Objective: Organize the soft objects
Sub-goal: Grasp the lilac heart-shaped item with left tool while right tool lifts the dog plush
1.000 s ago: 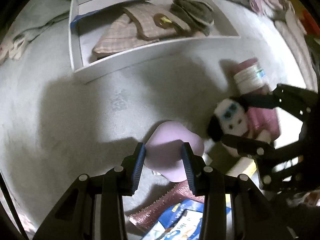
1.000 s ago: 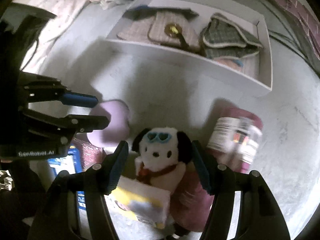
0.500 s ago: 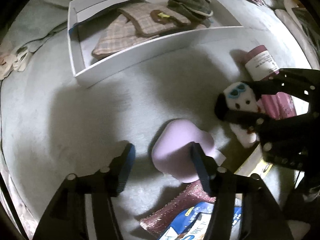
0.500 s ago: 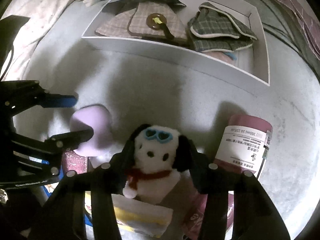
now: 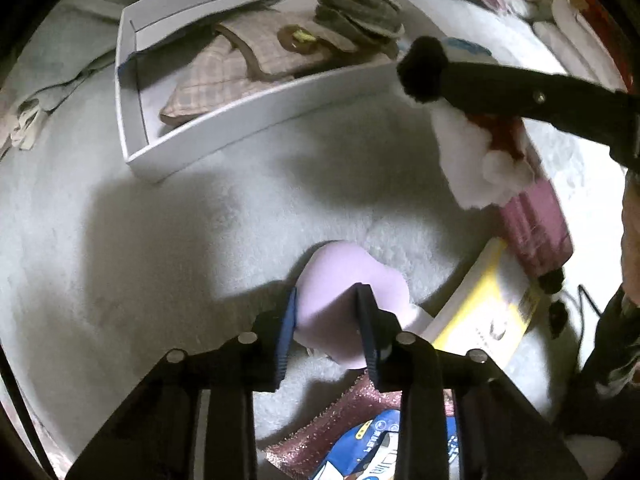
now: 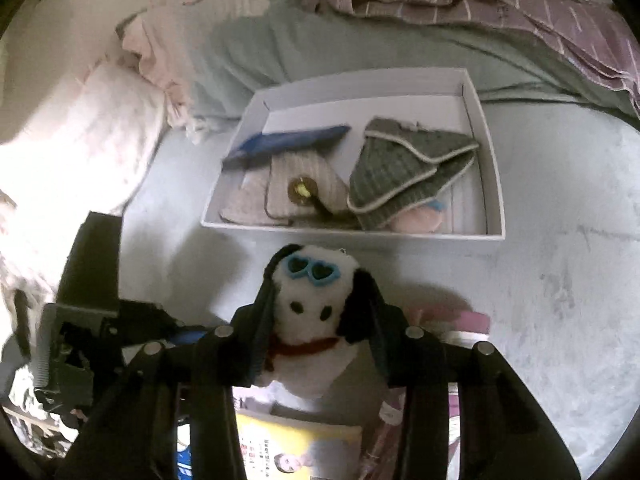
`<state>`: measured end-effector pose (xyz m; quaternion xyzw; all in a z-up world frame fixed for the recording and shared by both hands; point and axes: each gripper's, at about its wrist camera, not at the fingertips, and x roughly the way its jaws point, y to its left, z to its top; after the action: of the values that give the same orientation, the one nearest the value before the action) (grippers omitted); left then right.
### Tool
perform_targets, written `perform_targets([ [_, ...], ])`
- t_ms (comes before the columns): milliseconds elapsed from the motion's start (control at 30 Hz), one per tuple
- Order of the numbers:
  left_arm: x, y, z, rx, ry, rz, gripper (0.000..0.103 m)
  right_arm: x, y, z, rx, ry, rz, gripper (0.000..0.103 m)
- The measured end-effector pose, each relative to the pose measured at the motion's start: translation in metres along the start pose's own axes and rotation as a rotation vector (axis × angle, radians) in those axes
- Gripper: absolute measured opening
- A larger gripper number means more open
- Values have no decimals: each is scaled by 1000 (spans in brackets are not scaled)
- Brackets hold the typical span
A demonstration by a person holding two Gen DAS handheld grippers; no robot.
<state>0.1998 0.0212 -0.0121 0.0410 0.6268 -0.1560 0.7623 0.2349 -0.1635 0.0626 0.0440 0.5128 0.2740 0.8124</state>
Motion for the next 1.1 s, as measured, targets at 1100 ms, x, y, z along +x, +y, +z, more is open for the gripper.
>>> perform_targets([
  [1100, -74, 73, 31, -443, -490, -64, 13, -6, -18, 16, 131, -104, -30, 44],
])
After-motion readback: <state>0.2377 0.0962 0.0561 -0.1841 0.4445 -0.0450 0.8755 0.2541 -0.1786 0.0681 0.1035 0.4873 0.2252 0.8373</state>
